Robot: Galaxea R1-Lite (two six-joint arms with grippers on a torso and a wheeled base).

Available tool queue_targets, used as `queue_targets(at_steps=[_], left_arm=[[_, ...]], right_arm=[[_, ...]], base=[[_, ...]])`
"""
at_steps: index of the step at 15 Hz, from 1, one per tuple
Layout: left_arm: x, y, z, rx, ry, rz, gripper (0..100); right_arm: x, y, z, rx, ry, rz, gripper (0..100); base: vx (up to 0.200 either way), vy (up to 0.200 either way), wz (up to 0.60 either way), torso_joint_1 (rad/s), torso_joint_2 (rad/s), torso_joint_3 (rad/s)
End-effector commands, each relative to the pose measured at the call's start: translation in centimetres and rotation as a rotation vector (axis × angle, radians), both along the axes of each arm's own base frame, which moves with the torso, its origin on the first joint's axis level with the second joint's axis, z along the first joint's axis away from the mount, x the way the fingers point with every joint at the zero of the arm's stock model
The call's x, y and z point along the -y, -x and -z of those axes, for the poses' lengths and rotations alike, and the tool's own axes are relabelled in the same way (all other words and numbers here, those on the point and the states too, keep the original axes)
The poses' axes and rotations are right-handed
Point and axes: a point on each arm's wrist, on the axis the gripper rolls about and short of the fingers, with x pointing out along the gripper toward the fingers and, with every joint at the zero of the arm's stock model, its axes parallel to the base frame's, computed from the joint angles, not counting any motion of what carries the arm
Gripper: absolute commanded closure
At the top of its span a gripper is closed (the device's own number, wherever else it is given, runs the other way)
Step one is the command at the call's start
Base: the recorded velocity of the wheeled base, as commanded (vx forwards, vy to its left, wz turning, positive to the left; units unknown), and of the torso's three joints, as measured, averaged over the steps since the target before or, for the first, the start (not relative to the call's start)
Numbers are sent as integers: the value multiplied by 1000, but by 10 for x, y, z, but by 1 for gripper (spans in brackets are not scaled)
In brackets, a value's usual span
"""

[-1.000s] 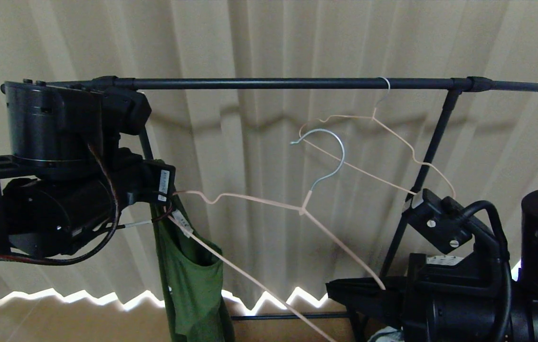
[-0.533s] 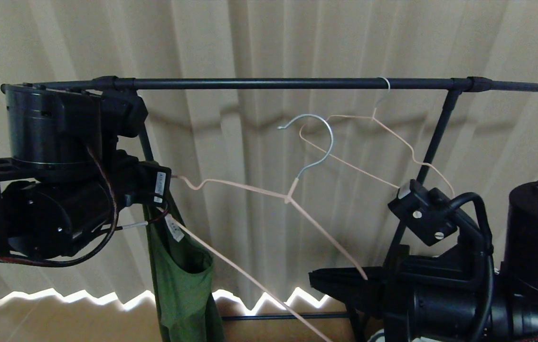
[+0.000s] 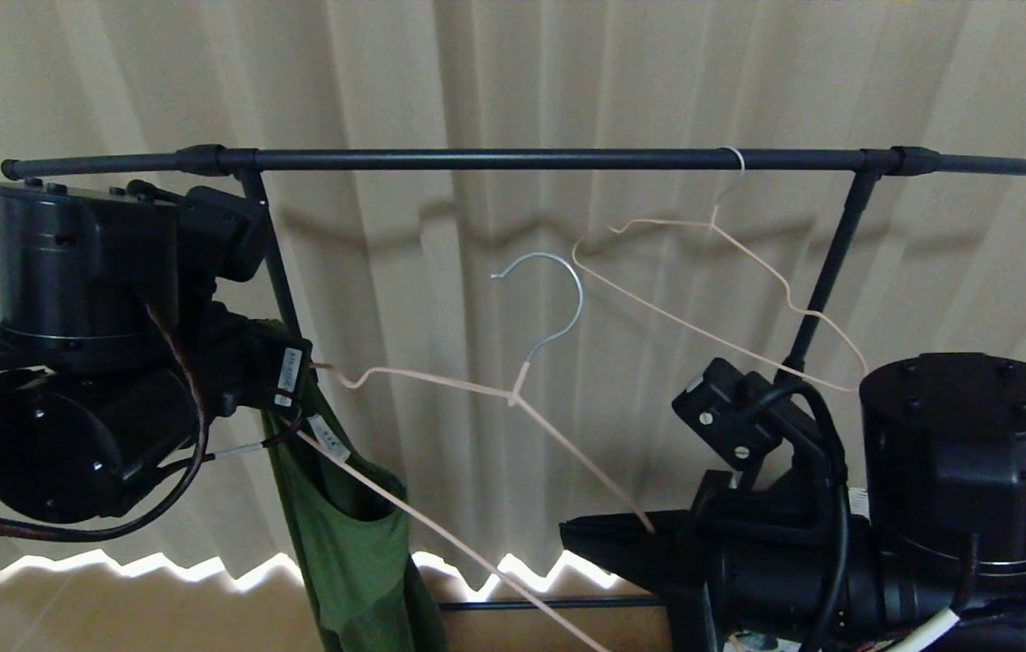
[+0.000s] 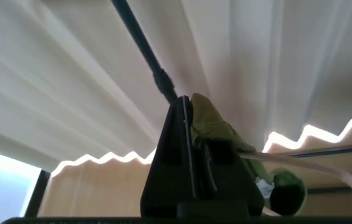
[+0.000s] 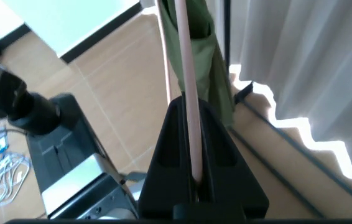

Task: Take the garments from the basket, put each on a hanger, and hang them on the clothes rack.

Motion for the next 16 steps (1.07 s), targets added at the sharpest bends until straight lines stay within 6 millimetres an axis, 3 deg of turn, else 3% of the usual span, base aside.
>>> queue_targets(at_steps=[1,7,16], left_arm=[[-3,5,-4,13,2,-2,100],[-10,17,-6,-23,-22,-2,100],[23,33,-5,-35,68,190,100]], right_arm=[[-6,-4,6,-6,25,18,100],[-12,-10,7,12,42,75,100],[-20,-16,2,27,25,75,100]], base=[[0,0,0,0,0,0],[0,0,0,0,0,0],[0,0,0,0,0,0]])
